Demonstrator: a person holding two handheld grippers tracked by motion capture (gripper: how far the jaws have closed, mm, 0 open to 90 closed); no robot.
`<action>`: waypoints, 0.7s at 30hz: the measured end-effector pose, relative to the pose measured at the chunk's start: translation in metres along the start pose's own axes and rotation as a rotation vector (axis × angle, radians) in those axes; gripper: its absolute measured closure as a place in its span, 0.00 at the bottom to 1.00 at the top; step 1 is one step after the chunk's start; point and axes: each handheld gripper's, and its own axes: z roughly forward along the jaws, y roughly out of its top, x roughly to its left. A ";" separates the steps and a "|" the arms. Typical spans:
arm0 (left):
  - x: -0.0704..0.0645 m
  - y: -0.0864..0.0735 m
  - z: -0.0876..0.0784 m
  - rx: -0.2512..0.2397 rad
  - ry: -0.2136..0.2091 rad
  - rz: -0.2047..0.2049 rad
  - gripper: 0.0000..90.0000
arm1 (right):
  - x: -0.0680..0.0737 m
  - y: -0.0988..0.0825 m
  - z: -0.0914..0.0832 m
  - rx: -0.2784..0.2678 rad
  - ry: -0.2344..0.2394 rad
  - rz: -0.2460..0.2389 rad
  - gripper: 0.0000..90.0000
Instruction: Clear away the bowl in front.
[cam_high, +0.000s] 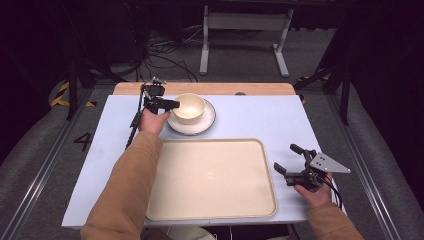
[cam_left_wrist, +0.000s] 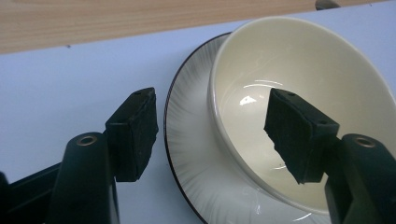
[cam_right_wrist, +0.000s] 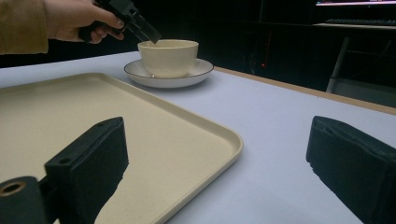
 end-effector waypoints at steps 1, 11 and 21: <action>0.001 -0.001 0.003 0.006 -0.004 -0.009 0.39 | 0.000 0.000 0.000 0.001 -0.002 -0.001 0.06; -0.001 -0.005 0.019 0.058 -0.048 -0.028 0.43 | 0.000 0.000 0.000 -0.002 -0.004 0.002 0.06; -0.007 -0.007 0.028 0.083 -0.051 -0.038 0.49 | 0.000 0.000 0.000 -0.002 -0.006 0.002 0.06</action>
